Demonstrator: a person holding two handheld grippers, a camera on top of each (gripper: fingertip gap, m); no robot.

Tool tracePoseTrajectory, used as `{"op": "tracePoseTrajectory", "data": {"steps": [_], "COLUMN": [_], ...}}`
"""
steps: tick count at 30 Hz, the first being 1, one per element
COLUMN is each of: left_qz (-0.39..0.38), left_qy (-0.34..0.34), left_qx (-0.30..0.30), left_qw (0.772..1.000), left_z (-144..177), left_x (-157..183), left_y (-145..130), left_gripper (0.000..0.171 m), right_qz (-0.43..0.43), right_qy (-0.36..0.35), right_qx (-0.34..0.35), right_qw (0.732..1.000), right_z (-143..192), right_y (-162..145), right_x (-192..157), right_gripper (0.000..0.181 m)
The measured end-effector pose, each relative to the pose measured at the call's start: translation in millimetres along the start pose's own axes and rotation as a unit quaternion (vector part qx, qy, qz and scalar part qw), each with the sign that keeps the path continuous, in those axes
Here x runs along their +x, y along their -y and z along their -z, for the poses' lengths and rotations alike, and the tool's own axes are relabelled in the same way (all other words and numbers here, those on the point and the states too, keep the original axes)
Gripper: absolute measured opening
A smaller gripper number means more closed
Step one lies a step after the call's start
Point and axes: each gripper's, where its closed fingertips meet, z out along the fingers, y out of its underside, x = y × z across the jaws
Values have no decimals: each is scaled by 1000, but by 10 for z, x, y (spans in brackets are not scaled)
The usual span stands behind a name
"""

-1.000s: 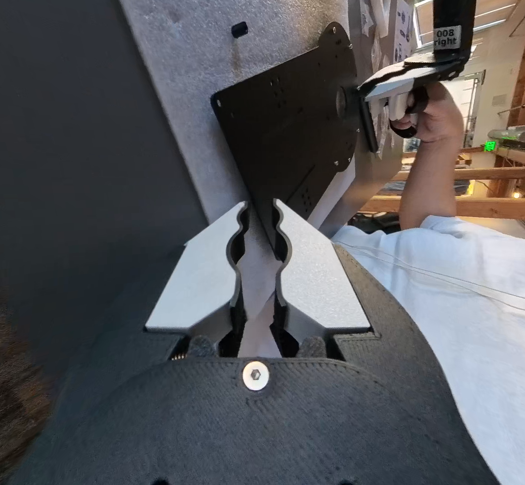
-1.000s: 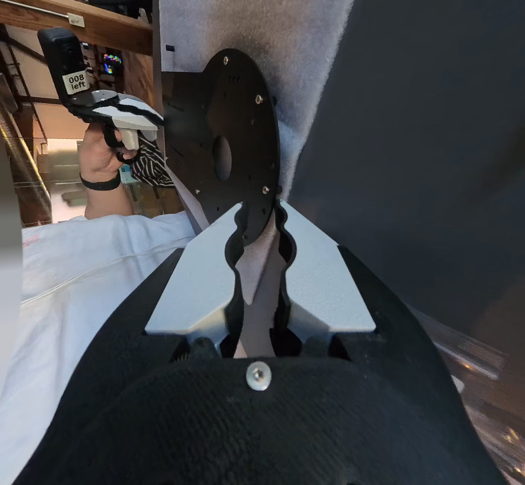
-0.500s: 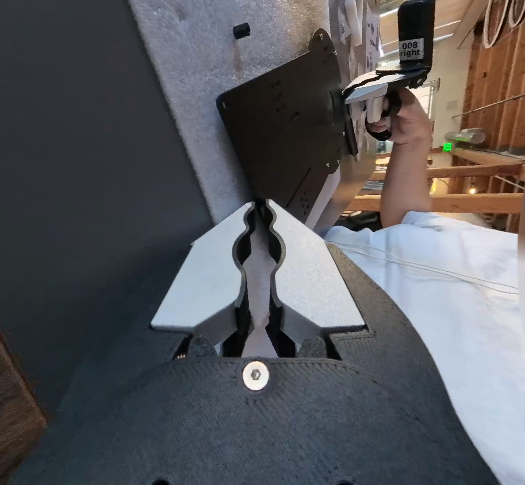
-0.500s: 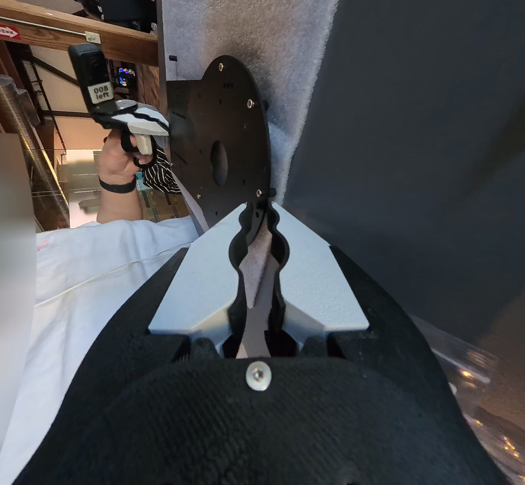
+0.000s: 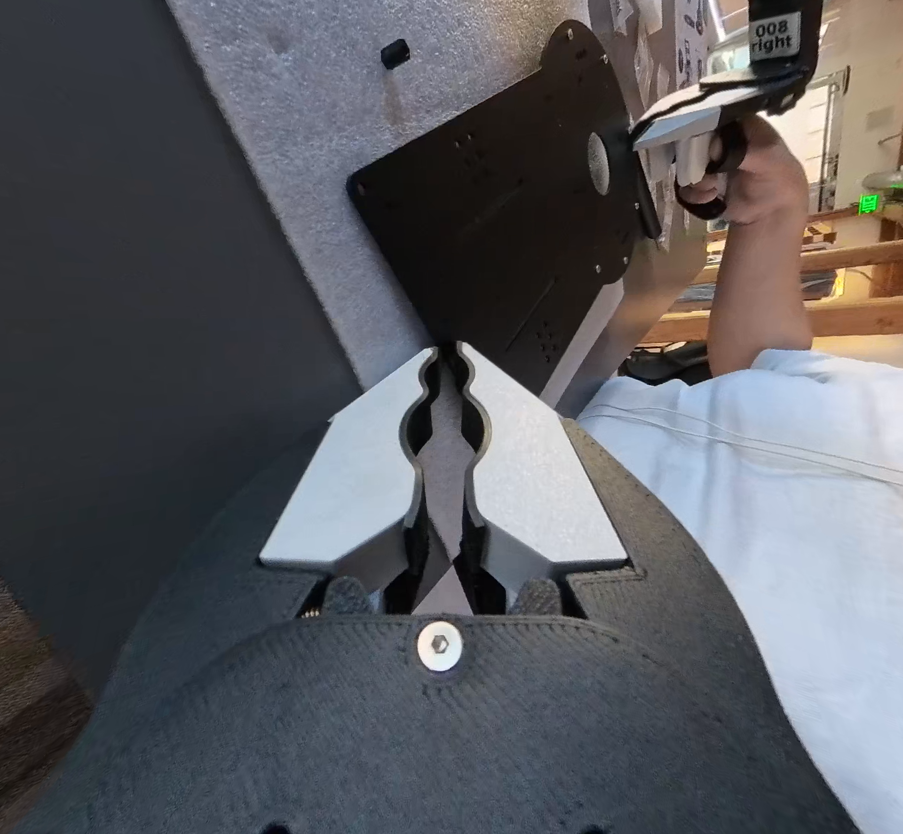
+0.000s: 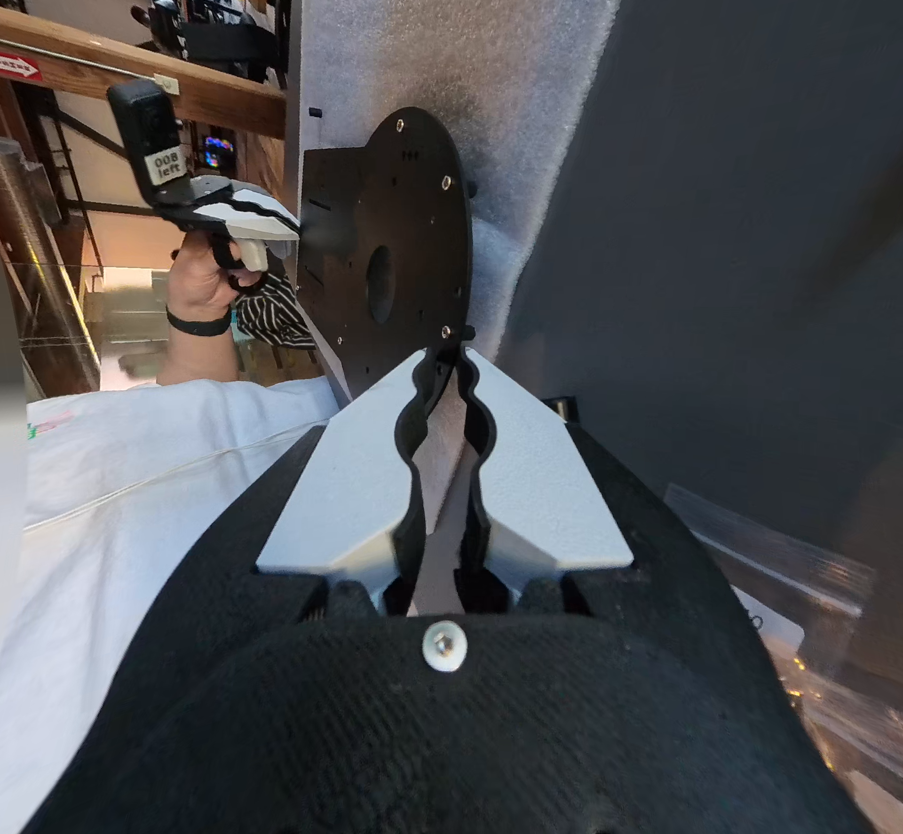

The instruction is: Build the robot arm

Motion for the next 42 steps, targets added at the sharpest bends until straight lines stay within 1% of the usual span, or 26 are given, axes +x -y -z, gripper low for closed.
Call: {"op": "tracePoseTrajectory", "data": {"steps": [5, 10, 12, 14, 16, 19, 23, 28, 34, 42], "left_qz": [18, 59, 70, 72, 59, 29, 18, 32, 57, 76], "left_qy": [-17, -68, -82, -77, -52, -22, -3, -12, -24, -39], "left_qx": [4, 19, 32, 50, 65, 74, 74, 82, 86, 96], "left_qw": [1000, 996, 994, 993, 995, 997, 997, 996, 994, 992], "left_z": [1, 19, 27, 26, 17, 16, 28, 79, 125, 182], "left_x": [3, 70, 80, 54, 6, -10, -4, 33, 57, 102], "left_y": [-2, 27, 40, 47, 43, 39, 37, 68, 73, 61], "left_gripper": [3, 17, 18, 11, 2, 2, 2, 2, 1, 1], "right_qz": [0, 11, 16, 22, 32, 34, 36, 50, 40, 39], "right_qy": [8, 13, 13, 14, 13, 21, 29, 5, 20, 21], "right_qx": [16, 34, 34, 36, 37, 42, 50, 39, 52, 60], "right_qw": [1000, 999, 999, 999, 999, 998, 998, 998, 998, 997], "right_z": [-18, -13, -17, -15, -14, 5, 36, 12, 19, 18], "right_y": [-8, 6, -11, -24, -40, -63, -71, -115, -96, -70], "right_x": [17, 6, 10, 5, -4, -42, -109, -88, -148, -200], "right_gripper": [5, 5, 5, 5, 5, 5, 5, 5, 4, 5]}}
